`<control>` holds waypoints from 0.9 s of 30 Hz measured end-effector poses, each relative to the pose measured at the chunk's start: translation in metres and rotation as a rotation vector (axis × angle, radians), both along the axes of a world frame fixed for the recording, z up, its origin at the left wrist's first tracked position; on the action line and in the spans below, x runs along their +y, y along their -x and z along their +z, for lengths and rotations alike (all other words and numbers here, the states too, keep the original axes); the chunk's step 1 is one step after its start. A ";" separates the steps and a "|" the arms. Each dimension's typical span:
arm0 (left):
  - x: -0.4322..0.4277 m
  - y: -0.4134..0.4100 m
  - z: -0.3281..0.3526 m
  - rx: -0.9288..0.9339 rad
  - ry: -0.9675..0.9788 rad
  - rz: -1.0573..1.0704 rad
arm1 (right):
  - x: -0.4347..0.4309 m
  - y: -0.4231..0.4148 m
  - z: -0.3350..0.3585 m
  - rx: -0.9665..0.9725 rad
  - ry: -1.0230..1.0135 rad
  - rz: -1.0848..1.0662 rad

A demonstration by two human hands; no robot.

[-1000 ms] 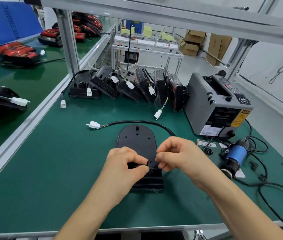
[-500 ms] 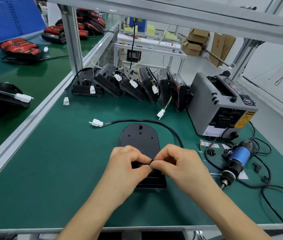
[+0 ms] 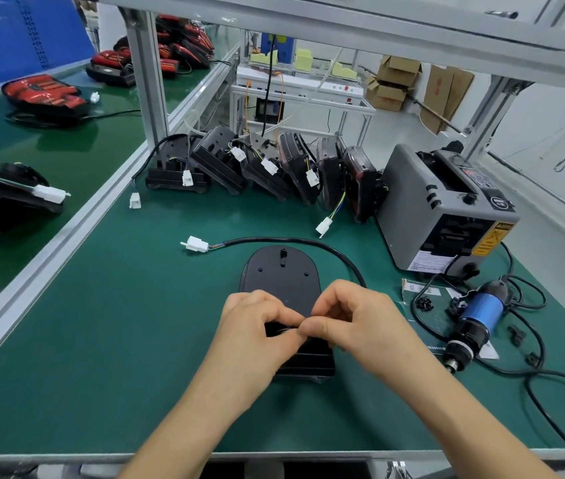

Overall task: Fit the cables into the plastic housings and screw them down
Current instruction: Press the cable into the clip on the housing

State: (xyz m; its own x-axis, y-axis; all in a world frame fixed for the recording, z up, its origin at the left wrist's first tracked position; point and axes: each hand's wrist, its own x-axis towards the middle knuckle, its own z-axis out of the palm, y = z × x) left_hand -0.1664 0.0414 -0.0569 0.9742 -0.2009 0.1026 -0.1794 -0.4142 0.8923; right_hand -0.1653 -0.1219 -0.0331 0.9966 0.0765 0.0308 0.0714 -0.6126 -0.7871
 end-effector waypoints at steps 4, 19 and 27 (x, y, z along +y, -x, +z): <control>0.000 0.001 -0.001 -0.005 0.001 0.017 | -0.004 -0.003 -0.001 -0.001 0.074 0.033; 0.002 0.000 -0.003 -0.014 -0.018 -0.008 | -0.009 -0.014 0.000 0.153 -0.107 0.197; 0.003 0.000 -0.001 0.006 -0.046 -0.033 | -0.009 -0.018 0.000 0.192 -0.095 0.237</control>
State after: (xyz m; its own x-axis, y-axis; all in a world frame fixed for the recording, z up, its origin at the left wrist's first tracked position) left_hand -0.1659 0.0440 -0.0579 0.9675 -0.2373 0.0871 -0.1888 -0.4490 0.8733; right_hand -0.1477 -0.1309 -0.0332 0.9397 0.3129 -0.1382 0.0476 -0.5198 -0.8530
